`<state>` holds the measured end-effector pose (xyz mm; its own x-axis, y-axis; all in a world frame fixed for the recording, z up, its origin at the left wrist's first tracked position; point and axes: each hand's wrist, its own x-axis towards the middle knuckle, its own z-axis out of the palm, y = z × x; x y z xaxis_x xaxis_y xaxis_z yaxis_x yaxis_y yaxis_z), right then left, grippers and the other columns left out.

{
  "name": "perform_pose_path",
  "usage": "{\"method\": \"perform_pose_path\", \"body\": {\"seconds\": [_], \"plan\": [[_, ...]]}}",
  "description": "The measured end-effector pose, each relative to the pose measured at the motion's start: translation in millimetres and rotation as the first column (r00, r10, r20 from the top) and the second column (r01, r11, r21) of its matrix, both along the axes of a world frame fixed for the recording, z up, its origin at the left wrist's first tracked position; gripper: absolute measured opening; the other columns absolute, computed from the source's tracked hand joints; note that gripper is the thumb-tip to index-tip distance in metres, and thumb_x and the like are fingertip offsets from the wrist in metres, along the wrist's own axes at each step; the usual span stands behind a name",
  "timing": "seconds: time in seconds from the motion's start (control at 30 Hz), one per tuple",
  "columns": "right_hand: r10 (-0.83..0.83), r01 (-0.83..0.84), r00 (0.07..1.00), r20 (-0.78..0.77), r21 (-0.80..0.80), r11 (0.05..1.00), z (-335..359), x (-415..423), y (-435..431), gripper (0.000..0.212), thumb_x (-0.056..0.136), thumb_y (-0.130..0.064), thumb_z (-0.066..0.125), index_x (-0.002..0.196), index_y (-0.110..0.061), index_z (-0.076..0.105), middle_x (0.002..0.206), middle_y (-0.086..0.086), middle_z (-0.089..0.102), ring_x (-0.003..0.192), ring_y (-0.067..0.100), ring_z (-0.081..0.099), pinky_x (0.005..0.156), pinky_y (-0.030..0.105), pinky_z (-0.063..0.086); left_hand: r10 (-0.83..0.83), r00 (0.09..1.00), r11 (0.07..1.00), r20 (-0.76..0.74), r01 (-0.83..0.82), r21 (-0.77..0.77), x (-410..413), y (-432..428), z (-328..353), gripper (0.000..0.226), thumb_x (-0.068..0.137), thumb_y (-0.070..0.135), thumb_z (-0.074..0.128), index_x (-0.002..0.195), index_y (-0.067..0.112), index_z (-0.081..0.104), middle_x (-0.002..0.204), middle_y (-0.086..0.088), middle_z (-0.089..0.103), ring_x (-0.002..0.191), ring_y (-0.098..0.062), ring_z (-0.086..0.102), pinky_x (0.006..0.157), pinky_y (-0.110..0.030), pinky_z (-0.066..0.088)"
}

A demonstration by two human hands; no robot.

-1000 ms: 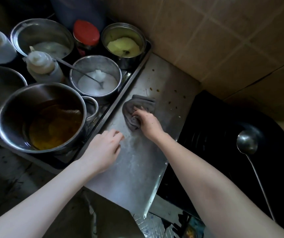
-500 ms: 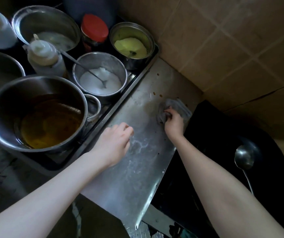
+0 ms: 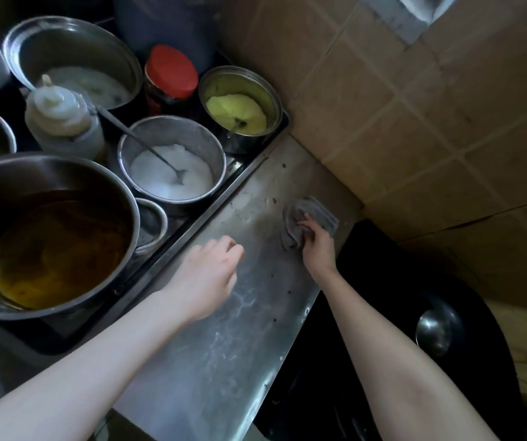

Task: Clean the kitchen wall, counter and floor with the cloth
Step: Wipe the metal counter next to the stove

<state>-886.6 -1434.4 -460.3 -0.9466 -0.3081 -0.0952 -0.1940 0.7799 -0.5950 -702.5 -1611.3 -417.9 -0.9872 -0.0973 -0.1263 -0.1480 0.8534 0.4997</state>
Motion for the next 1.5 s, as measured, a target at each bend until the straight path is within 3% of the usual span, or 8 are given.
{"method": "perform_pose_path", "body": {"seconds": [0.1,0.37,0.6,0.8,0.9,1.03,1.17,1.5], "plan": [[-0.109,0.109,0.994,-0.011,0.003,0.994,3.3,-17.9,10.4,0.031,0.092,0.005,0.043,0.114,-0.001,0.064,0.13,0.012,0.059,0.125,0.025,0.051,0.104,0.024,0.034,0.005,1.0,1.0,-0.028,-0.005,-0.003,-16.4,1.5,4.9,0.024,0.094,0.022,0.042,0.117,0.018,0.049,0.123,-0.001,0.049,0.111,-0.024,0.049,0.088,-0.036,0.04],[-0.357,0.357,0.934,-0.019,0.002,0.934,3.2,-56.1,15.6,0.033,0.089,0.009,0.043,0.112,0.001,0.065,0.118,0.016,0.065,0.115,0.029,0.057,0.095,0.024,0.041,0.056,0.996,0.998,-0.073,-0.055,0.019,-38.5,-6.6,14.7,0.025,0.093,0.022,0.043,0.118,0.019,0.049,0.124,0.0,0.048,0.113,-0.023,0.047,0.092,-0.036,0.04],[-0.027,0.028,0.998,-0.049,0.005,1.0,-0.4,-30.6,-50.7,0.036,0.087,0.006,0.043,0.103,-0.012,0.07,0.115,0.008,0.068,0.112,0.023,0.059,0.092,0.023,0.042,0.079,0.996,0.997,-0.033,-0.078,0.025,-36.5,-1.4,4.4,0.026,0.093,0.022,0.043,0.118,0.02,0.049,0.126,0.001,0.047,0.113,-0.024,0.047,0.092,-0.035,0.039],[0.314,-0.314,0.949,-0.028,0.011,0.949,-7.1,-17.8,-63.5,0.031,0.09,0.0,0.047,0.101,-0.019,0.07,0.132,0.0,0.059,0.127,0.011,0.047,0.101,0.015,0.031,0.122,0.99,0.992,-0.064,-0.12,0.043,-37.5,4.5,1.7,0.025,0.094,0.024,0.042,0.118,0.023,0.048,0.124,0.004,0.048,0.11,-0.021,0.048,0.089,-0.032,0.037],[0.27,-0.27,0.963,-0.011,-0.001,0.963,-2.4,-41.0,-66.8,0.032,0.091,0.002,0.045,0.102,-0.013,0.071,0.132,0.004,0.059,0.129,0.012,0.046,0.106,0.016,0.029,0.12,0.99,0.991,-0.074,-0.115,0.069,-36.1,4.1,1.6,0.027,0.095,0.025,0.041,0.121,0.025,0.047,0.126,0.006,0.046,0.113,-0.02,0.046,0.091,-0.031,0.036],[0.161,-0.162,0.985,-0.066,-0.007,0.987,3.3,-75.2,-89.2,0.03,0.09,0.005,0.043,0.105,-0.001,0.069,0.123,0.015,0.064,0.12,0.024,0.055,0.092,0.01,0.032,0.159,0.986,0.984,-0.05,-0.155,0.087,-31.1,0.4,-1.9,0.028,0.095,0.025,0.042,0.122,0.026,0.048,0.127,0.007,0.046,0.116,-0.019,0.045,0.094,-0.031,0.036],[0.111,-0.11,0.992,-0.063,0.008,0.994,5.1,-98.7,-96.9,0.031,0.09,0.004,0.044,0.112,0.001,0.066,0.122,0.017,0.064,0.118,0.028,0.056,0.094,0.018,0.036,0.162,0.987,0.984,0.009,-0.163,0.074,-29.4,-3.7,-5.8,0.029,0.095,0.024,0.041,0.124,0.026,0.046,0.129,0.007,0.044,0.119,-0.018,0.044,0.098,-0.031,0.035],[-0.137,0.14,0.99,-0.029,0.116,0.983,11.7,-103.8,-7.6,0.035,0.091,0.008,0.04,0.116,0.001,0.062,0.134,0.015,0.055,0.128,0.026,0.048,0.099,0.017,0.031,0.205,0.978,0.976,-0.027,-0.202,0.086,-38.0,-11.8,1.5,0.028,0.094,0.026,0.042,0.122,0.024,0.047,0.127,0.005,0.046,0.118,-0.02,0.046,0.096,-0.033,0.035]]}}
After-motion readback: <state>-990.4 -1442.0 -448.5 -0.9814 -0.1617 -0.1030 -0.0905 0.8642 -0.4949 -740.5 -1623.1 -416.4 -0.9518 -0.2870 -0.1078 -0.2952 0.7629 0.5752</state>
